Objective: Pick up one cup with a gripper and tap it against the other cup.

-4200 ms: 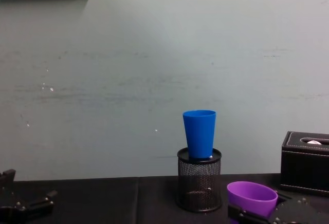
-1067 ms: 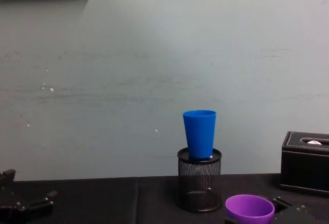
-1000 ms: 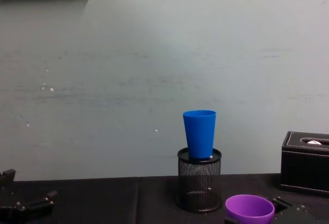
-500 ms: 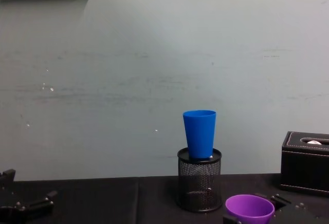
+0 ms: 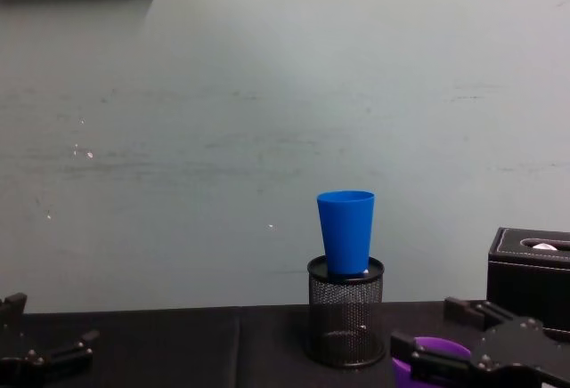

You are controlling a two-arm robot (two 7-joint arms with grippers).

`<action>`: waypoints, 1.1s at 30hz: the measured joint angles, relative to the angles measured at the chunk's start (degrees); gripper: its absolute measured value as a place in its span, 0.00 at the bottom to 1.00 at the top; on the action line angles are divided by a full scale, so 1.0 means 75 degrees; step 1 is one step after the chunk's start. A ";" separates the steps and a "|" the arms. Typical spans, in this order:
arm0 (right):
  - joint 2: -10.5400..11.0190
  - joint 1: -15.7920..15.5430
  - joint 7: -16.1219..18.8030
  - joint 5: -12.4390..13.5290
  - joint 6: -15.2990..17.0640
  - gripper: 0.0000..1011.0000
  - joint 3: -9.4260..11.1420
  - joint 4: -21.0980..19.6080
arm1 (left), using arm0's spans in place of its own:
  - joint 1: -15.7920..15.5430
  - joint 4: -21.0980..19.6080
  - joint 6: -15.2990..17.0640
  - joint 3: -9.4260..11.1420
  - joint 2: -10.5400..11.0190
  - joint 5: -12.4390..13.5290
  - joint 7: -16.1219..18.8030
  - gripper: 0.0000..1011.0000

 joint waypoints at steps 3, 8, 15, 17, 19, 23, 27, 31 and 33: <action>-0.0024 -0.0026 -0.0002 0.0047 -0.0101 0.99 0.0054 -0.0027 | 0.0000 0.0000 0.0000 0.0000 0.0000 0.0000 0.0000 1.00; -0.0091 -0.0064 -0.0137 0.0049 -0.0242 0.99 0.0160 -0.0034 | 0.0000 0.0000 0.0000 0.0000 0.0000 0.0000 0.0000 1.00; -0.0219 -0.0115 -0.0497 -0.0055 -0.0333 0.99 0.0347 -0.0009 | 0.0000 0.0000 0.0000 0.0000 0.0000 0.0000 0.0000 1.00; -0.0272 -0.0133 -0.0634 -0.0093 -0.0357 0.99 0.0436 0.0002 | 0.0000 0.0000 0.0000 0.0000 0.0000 0.0000 0.0000 1.00; -0.0314 -0.0146 -0.0744 -0.0113 -0.0358 0.99 0.0503 0.0008 | 0.0000 0.0000 0.0000 0.0000 0.0000 0.0000 0.0000 1.00; -0.0445 -0.0177 -0.1080 -0.0221 -0.0367 0.99 0.0723 0.0030 | 0.0000 0.0000 0.0000 0.0000 0.0000 0.0000 0.0000 1.00; -0.0524 -0.0191 -0.1308 -0.0352 -0.0403 0.99 0.0844 0.0069 | 0.0000 0.0000 0.0000 0.0000 0.0000 0.0000 0.0000 1.00; -0.0625 -0.0196 -0.1628 -0.0578 -0.0389 0.99 0.0983 0.0150 | 0.0000 0.0000 0.0000 0.0000 0.0000 -0.0001 0.0000 1.00; -0.0670 -0.0187 -0.1761 -0.0692 -0.0343 0.99 0.1038 0.0204 | 0.0000 0.0000 0.0000 0.0000 0.0000 0.0000 0.0000 1.00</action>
